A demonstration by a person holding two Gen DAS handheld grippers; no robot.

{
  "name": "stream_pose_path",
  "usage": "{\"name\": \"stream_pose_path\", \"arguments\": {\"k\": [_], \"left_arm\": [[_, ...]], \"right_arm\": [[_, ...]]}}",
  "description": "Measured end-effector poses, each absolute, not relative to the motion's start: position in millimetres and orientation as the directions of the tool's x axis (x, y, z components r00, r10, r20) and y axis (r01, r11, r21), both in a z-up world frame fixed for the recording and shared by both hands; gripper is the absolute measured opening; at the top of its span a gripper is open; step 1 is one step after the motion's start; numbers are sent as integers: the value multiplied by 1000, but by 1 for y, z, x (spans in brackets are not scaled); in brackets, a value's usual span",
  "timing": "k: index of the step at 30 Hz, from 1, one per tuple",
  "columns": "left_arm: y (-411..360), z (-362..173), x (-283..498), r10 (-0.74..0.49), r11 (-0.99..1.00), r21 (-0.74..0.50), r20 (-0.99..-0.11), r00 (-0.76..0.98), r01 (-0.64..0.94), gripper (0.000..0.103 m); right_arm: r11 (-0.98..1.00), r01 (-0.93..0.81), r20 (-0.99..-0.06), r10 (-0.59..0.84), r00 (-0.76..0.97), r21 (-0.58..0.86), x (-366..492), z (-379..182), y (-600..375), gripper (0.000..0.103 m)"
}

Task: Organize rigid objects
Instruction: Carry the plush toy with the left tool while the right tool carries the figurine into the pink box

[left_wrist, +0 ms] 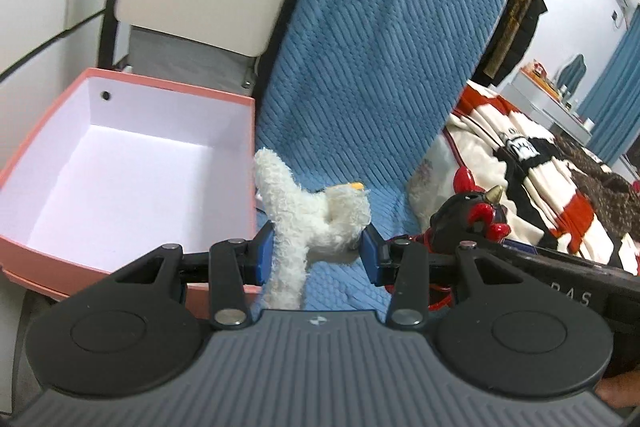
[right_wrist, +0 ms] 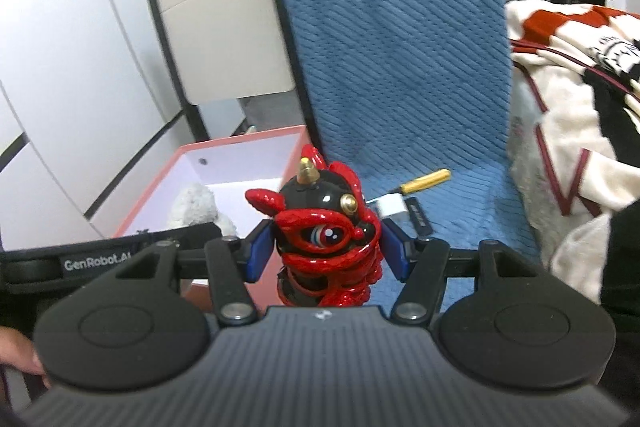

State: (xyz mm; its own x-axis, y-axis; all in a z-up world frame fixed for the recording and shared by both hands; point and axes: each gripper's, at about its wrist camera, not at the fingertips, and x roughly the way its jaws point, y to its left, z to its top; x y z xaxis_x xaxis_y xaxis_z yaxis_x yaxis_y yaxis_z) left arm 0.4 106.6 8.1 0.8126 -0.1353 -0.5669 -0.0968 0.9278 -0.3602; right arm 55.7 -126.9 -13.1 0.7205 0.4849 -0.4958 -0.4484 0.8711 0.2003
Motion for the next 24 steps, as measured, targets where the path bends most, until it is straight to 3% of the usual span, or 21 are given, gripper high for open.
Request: {"name": "stream_pose_path", "arguments": {"k": [16, 24], "left_arm": [[207, 8, 16, -46, 895, -388, -573, 819, -221, 49], [253, -2, 46, -28, 891, -376, -604, 796, -254, 49]], "right_arm": [[805, -561, -514, 569, 642, 191, 84, -10, -33, 61], [798, -561, -565, 572, 594, 218, 121, -20, 12, 61]]}}
